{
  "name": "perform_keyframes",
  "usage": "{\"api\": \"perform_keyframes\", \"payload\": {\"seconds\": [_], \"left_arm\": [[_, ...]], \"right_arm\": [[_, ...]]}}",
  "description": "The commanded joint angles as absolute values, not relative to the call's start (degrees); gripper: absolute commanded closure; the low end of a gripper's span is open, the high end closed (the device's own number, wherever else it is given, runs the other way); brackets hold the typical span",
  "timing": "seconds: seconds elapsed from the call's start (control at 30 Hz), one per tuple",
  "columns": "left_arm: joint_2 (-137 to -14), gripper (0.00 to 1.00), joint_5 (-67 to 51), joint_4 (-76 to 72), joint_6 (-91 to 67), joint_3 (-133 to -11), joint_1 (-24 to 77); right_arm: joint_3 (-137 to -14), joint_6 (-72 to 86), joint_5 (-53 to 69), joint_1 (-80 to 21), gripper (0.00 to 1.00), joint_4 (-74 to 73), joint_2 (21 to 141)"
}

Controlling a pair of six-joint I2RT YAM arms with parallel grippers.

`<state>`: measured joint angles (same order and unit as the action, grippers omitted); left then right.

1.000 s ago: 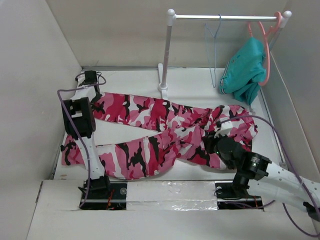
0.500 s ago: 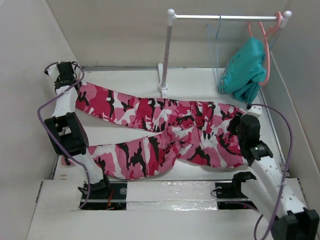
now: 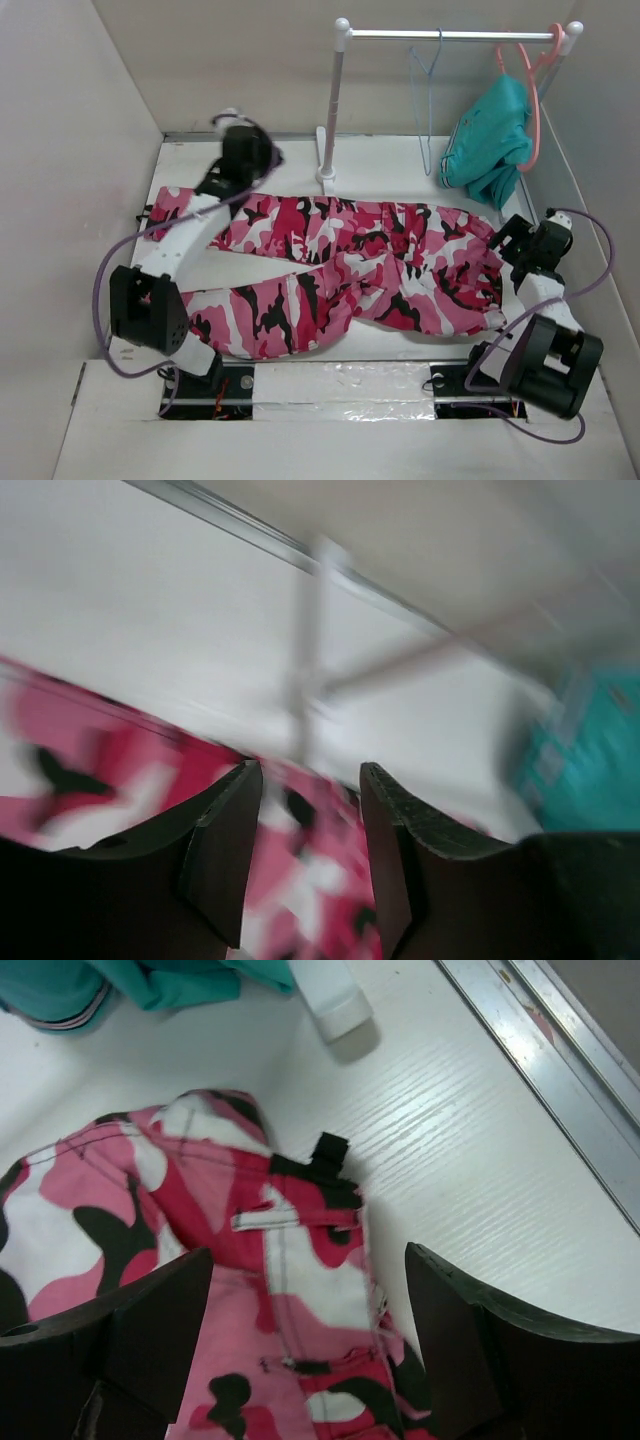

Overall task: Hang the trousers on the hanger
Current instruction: Flatten out the trousers at the center of the board.

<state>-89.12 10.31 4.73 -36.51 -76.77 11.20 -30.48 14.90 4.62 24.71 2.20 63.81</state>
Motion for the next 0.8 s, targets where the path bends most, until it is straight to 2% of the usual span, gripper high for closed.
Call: {"api": "perform_keyframes", "payload": {"seconds": [0.0,0.03,0.17,0.27,0.37,0.47,0.6,0.67,0.7,0.77], "left_arm": [[-81.6,0.59,6.5,0.4,-37.3,-71.6,26.2],[-80.5,0.6,6.0,-3.2,-37.6,-69.9,33.9],[-78.0,0.59,8.6,-10.4,-34.9,-59.2,51.8],[-82.8,0.51,10.9,-13.1,-30.0,-57.7,62.0],[-87.5,0.45,9.1,-15.8,-26.5,-59.3,67.2],[-93.7,0.43,6.6,-16.3,-22.3,-63.3,70.4],[-101.5,0.42,5.5,-14.9,-19.1,-68.2,75.4],[-103.5,0.42,4.8,-15.6,-18.9,-69.3,76.6],[-105.2,0.42,5.2,-16.0,-18.9,-69.6,76.6],[-107.0,0.43,4.2,-17.0,-19.2,-70.5,77.3]], "right_arm": [[-31.6,17.0,15.5,29.5,0.15,10.9,70.3],[-31.5,17.8,19.4,30.6,0.14,13.5,71.5],[-30.1,20.4,26.6,34.1,0.11,19.6,76.0],[-28.2,23.5,29.3,35.4,0.09,25.8,79.0],[-26.8,26.6,32.6,35.4,0.09,32.9,83.2],[-25.3,28.4,33.7,35.4,0.19,38.8,85.2],[-25.1,26.3,29.9,35.4,0.43,39.0,85.4],[-24.8,25.4,28.9,35.4,0.63,41.1,85.6],[-24.7,25.1,28.7,35.4,0.76,41.6,85.5],[-23.8,25.0,26.7,35.4,0.92,42.8,83.2]]}}
